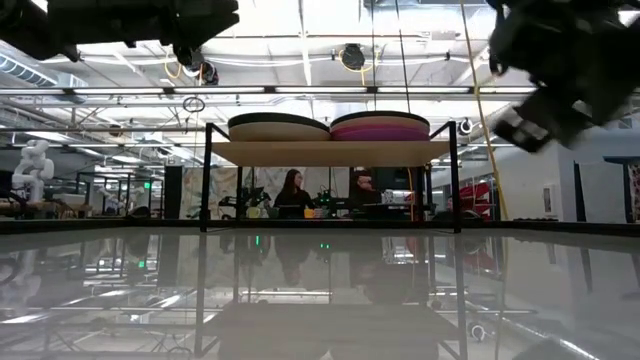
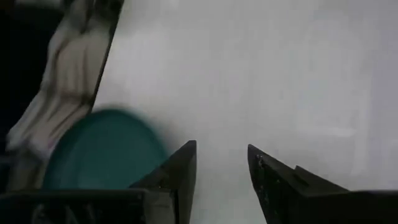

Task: Place and stack plates onto a shelf
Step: Stack the green plate on top of the dark green plate on the shelf

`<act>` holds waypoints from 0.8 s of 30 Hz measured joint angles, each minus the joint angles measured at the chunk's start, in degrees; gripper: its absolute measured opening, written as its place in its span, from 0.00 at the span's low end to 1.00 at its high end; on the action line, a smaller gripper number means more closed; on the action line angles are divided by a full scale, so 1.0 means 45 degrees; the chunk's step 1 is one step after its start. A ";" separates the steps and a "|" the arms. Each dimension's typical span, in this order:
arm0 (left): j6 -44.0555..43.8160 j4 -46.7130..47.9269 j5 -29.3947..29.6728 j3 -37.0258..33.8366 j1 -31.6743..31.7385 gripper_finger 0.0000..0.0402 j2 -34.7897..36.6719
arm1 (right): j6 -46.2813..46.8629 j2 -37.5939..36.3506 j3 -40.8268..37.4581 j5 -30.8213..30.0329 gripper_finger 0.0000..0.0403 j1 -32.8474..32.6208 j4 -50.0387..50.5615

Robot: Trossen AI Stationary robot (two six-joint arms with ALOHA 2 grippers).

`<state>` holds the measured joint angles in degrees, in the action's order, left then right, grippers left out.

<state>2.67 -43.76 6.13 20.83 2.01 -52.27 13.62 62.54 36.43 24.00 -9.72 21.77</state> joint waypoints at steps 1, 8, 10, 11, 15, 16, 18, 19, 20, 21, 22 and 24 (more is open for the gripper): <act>0.0000 0.0004 0.0003 0.0002 -0.0026 0.33 0.0000 | 0.0192 0.0278 -0.0096 0.0106 0.31 -0.0273 -0.0029; 0.0002 0.0047 0.0000 0.0002 -0.0045 0.33 -0.0051 | 0.1168 0.1763 -0.0146 0.0248 0.31 -0.2044 -0.0939; -0.0005 0.0113 0.0000 0.0002 -0.0045 0.33 -0.0053 | 0.1260 0.2061 -0.0146 -0.0258 0.31 -0.2492 -0.1259; -0.0022 0.0130 0.0000 0.0002 -0.0042 0.33 -0.0053 | 0.1260 0.2197 -0.0146 -0.0528 0.31 -0.2688 -0.1379; -0.0311 0.0139 0.0000 0.0002 -0.0036 0.33 -0.0125 | 0.1237 0.2722 -0.0146 -0.1869 0.31 -0.3168 -0.1451; -0.0391 0.0160 0.0000 0.0002 -0.0040 0.33 -0.0141 | 0.1279 0.2843 -0.0146 -0.2090 0.31 -0.3230 -0.1464; -0.0474 0.0188 0.0000 0.0002 -0.0052 0.33 -0.0141 | 0.1514 0.3030 -0.0151 -0.2319 0.31 -0.3368 -0.1461; -0.0537 0.0229 0.0000 0.0002 -0.0050 0.33 -0.0163 | 0.1643 0.3115 -0.0151 -0.2320 0.31 -0.3385 -0.1533; -0.0615 0.0287 -0.0003 0.0002 -0.0050 0.33 -0.0212 | 0.1773 0.3171 -0.0151 -0.2311 0.31 -0.3441 -0.1552; -0.0639 0.0408 -0.0005 0.0002 -0.0050 0.33 -0.0235 | 0.1889 0.3196 -0.0151 -0.2320 0.31 -0.3492 -0.1510; -0.0654 0.0484 -0.0004 0.0002 -0.0058 0.33 -0.0239 | 0.1995 0.3207 -0.0154 -0.2323 0.31 -0.3531 -0.1502; -0.0721 0.0445 0.0000 0.0002 -0.0060 0.33 -0.0228 | 0.2090 0.3179 -0.0151 -0.2325 0.31 -0.3537 -0.1554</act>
<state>-0.58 -41.76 6.13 20.84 1.74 -53.30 23.03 76.84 35.75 13.54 -25.63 14.78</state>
